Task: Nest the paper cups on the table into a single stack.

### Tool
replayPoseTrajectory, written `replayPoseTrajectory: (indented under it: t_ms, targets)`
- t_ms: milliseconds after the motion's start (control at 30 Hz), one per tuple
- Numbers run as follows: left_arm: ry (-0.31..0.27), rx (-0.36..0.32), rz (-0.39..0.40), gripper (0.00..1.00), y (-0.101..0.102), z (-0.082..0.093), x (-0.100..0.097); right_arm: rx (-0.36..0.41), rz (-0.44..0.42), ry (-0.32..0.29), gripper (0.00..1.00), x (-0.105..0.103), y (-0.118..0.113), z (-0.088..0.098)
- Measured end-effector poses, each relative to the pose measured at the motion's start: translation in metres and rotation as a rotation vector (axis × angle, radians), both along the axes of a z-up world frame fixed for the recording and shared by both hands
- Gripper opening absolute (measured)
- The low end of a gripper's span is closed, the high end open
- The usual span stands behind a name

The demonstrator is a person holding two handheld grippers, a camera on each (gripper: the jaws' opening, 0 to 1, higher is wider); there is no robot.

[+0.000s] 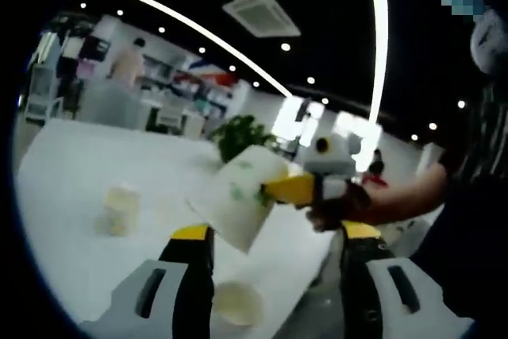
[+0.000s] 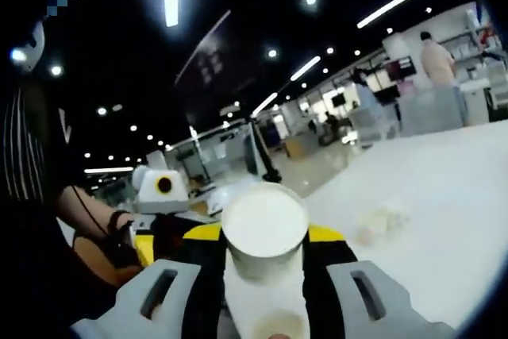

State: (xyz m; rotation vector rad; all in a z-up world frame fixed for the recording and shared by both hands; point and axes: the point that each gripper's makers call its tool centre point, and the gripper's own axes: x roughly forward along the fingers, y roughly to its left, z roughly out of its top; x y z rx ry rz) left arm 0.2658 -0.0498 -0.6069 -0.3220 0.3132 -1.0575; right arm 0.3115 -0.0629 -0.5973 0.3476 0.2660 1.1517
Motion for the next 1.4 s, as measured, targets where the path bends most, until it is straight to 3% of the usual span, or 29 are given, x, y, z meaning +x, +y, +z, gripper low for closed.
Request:
replayPoseTrajectory:
  t_ms: [167,300,533,900,1133,1200,1400]
  targets:
    - [0.014,-0.053,0.016,0.50,0.004,0.007,0.001,0.083,-0.003,0.060,0.34,0.000,-0.004,0.003]
    - [0.014,-0.071,0.013,0.42,0.004,0.011,-0.001,0.168,0.022,0.148,0.34,-0.006,-0.006,0.004]
    - [0.019,-0.077,-0.002,0.30,0.002,0.011,-0.005,0.235,0.053,0.226,0.34,-0.013,-0.012,-0.001]
    - [0.017,-0.094,-0.024,0.07,0.001,0.018,-0.010,0.328,0.121,0.263,0.35,-0.026,-0.013,0.006]
    - [0.020,-0.100,-0.050,0.04,0.001,0.020,-0.014,0.349,0.164,0.243,0.35,-0.030,-0.012,0.005]
    - [0.018,-0.105,-0.062,0.02,0.001,0.022,-0.016,0.347,0.175,0.211,0.35,-0.032,-0.012,0.006]
    - [0.009,-0.085,-0.097,0.00,-0.001,0.021,-0.018,0.259,0.159,0.118,0.40,-0.026,-0.015,0.002]
